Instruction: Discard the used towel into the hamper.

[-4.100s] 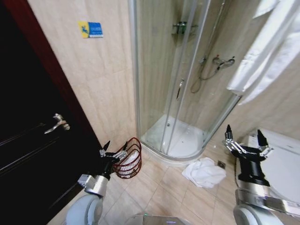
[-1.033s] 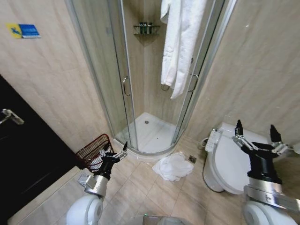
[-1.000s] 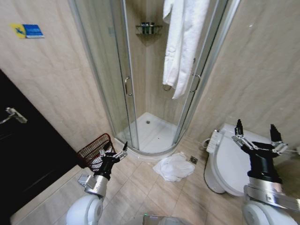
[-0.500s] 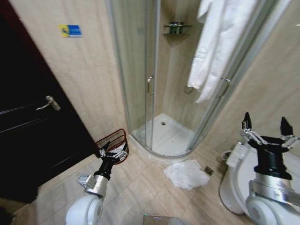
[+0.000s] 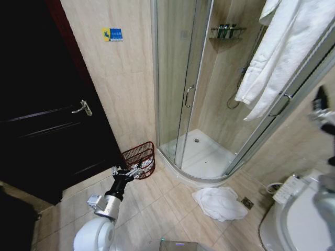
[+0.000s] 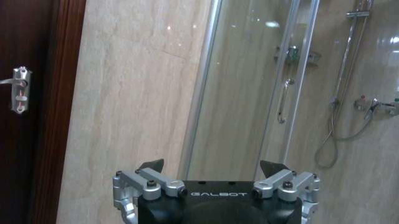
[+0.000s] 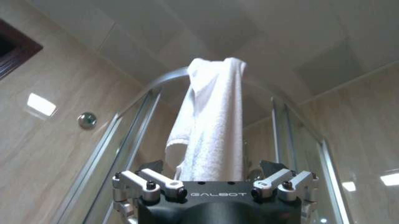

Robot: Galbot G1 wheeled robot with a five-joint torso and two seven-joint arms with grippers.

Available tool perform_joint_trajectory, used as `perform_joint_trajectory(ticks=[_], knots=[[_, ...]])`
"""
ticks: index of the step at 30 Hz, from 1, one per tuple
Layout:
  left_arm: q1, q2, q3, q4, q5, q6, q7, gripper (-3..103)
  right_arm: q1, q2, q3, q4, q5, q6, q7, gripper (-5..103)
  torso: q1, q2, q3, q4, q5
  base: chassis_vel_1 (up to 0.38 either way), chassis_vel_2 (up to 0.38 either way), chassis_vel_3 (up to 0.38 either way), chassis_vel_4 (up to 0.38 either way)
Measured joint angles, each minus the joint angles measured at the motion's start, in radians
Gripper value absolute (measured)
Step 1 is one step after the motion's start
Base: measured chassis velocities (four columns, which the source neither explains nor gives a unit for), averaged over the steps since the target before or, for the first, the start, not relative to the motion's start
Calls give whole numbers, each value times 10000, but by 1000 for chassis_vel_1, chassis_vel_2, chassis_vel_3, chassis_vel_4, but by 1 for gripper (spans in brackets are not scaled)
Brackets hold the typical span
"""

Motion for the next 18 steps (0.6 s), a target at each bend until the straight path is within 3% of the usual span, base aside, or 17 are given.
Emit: perform_joint_trajectory(ticks=[3, 18], knots=[[0, 0, 0, 0, 0, 0, 0, 100, 5, -181, 354, 124, 436, -444, -59, 100, -1, 0, -1, 0, 0, 0, 0, 0, 0], [0, 2, 0, 0, 0, 0, 0, 100, 51, -889, 1007, 148, 1275, -733, -17, 100, -3, 1, -1, 1, -3, -43, 43, 37, -46]])
